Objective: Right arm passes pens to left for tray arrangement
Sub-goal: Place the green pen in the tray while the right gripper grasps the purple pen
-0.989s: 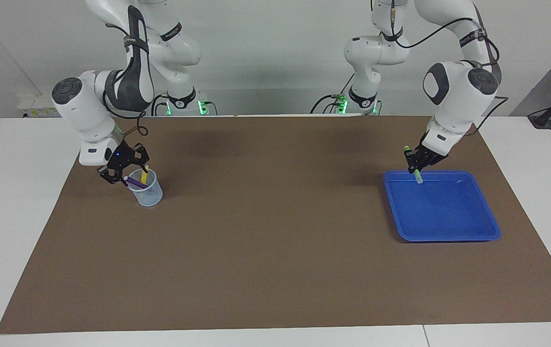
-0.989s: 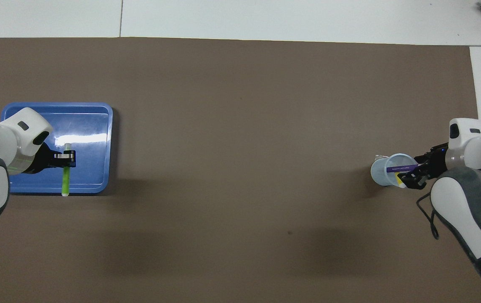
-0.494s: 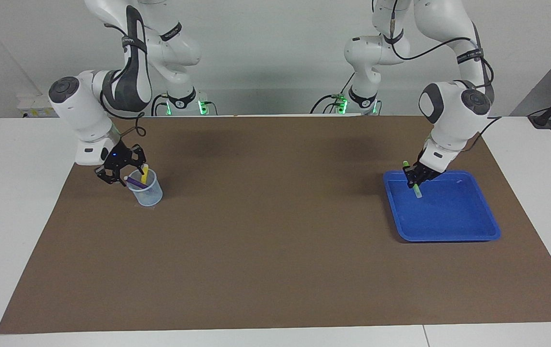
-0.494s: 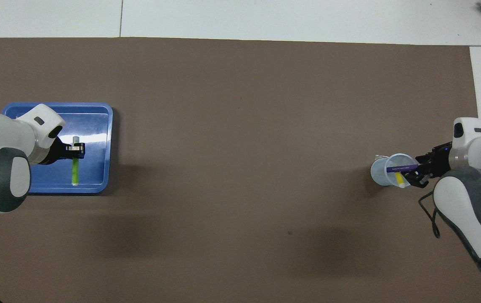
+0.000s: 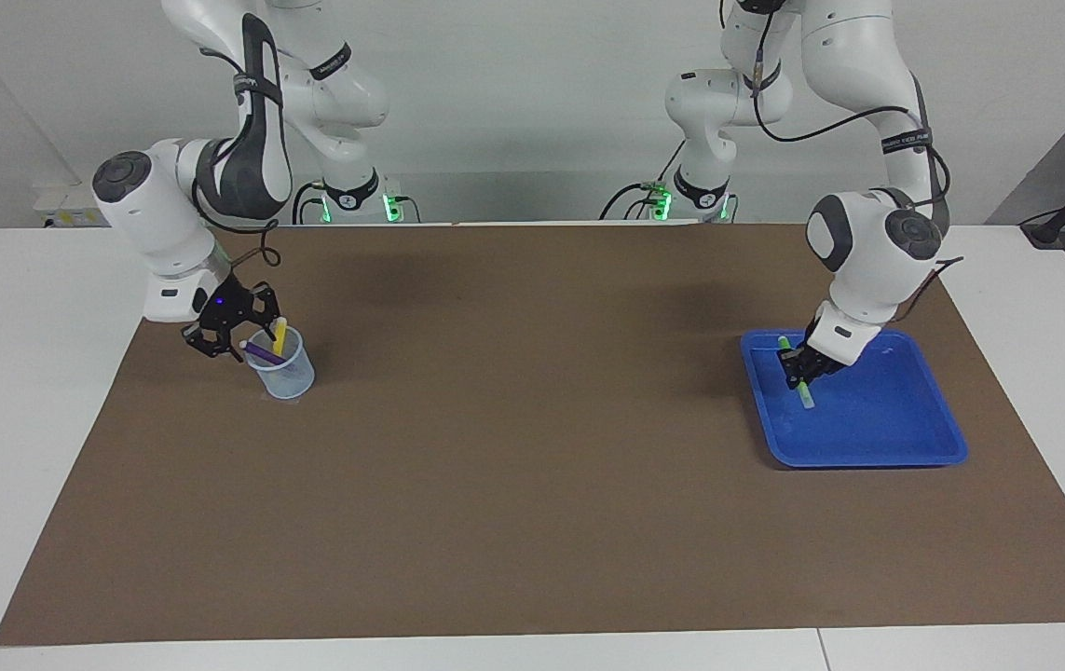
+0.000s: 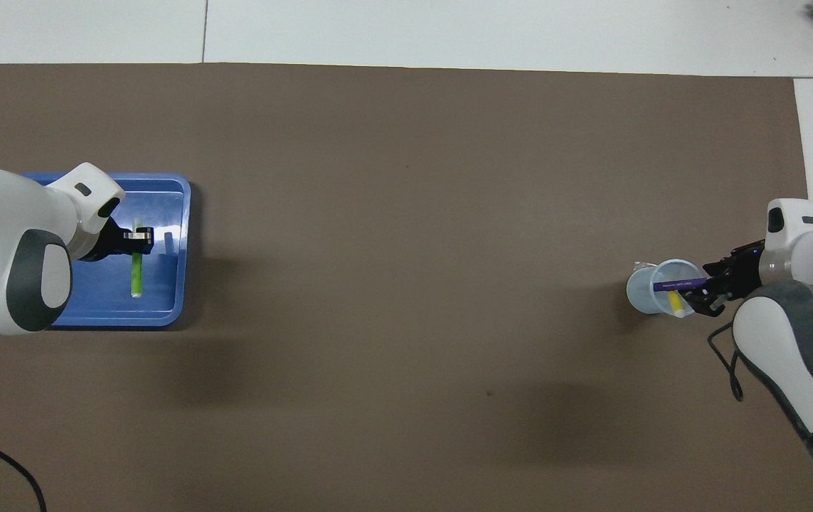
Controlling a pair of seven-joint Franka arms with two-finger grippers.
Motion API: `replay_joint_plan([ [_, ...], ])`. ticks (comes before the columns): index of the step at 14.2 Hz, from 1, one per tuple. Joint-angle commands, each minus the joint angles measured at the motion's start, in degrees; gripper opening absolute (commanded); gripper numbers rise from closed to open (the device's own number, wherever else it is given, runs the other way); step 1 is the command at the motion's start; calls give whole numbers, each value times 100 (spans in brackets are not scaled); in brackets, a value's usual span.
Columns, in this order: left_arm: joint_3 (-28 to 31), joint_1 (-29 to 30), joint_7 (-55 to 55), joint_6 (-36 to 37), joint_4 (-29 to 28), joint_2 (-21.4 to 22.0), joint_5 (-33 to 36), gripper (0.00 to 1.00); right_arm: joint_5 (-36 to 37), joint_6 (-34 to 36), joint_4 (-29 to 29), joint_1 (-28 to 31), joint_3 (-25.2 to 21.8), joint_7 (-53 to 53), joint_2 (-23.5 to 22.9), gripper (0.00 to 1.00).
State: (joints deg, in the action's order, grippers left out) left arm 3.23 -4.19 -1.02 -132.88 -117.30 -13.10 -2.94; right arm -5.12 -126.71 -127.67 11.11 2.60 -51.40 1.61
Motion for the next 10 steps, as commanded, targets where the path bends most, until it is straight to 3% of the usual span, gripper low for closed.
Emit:
replay_joint_plan([
  [1,-33,58,40,-176,242,-324,110,0,169,-117,-65,128,83,-134,-3,44],
  [4,-42,49,40,-308,199,-439,110,0,169,-109,-74,128,83,-142,-3,24],
  [7,-42,23,49,-422,84,-457,110,0,169,-117,-74,163,74,-142,-3,20],
  [10,-42,-12,49,-633,-74,-457,110,0,169,-22,-30,172,83,-151,-3,0],
])
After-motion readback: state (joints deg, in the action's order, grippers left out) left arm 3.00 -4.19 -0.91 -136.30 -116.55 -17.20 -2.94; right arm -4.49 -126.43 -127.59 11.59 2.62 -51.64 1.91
